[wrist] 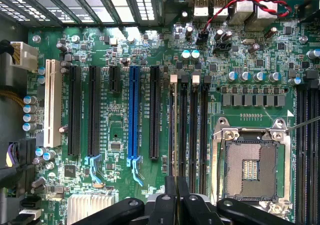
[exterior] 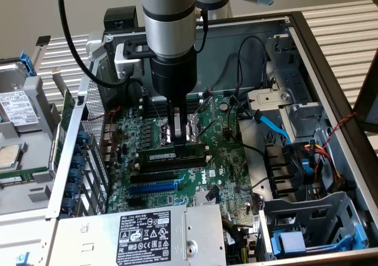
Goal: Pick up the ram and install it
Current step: 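Insert the ram into the slot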
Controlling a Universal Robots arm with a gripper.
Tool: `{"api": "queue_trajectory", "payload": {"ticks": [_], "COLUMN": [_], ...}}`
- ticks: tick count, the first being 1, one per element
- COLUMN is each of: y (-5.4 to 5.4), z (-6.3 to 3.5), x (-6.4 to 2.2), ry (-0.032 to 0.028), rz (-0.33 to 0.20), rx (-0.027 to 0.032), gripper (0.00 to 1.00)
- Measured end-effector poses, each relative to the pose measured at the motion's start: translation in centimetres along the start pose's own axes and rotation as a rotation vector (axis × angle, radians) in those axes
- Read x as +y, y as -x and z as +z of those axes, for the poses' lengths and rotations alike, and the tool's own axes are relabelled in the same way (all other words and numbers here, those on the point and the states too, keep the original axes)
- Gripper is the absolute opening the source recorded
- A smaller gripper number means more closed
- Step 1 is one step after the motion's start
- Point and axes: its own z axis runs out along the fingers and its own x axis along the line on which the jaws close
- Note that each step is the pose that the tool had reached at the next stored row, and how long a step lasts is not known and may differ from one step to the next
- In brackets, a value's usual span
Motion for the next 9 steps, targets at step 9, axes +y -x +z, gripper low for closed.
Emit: {"api": "queue_trajectory", "payload": {"ticks": [9], "y": [0.0], "z": [0.01], "x": [0.0], "ry": [-0.0002], "rz": [0.003], "rx": [-0.0002], "gripper": [0.12]}}
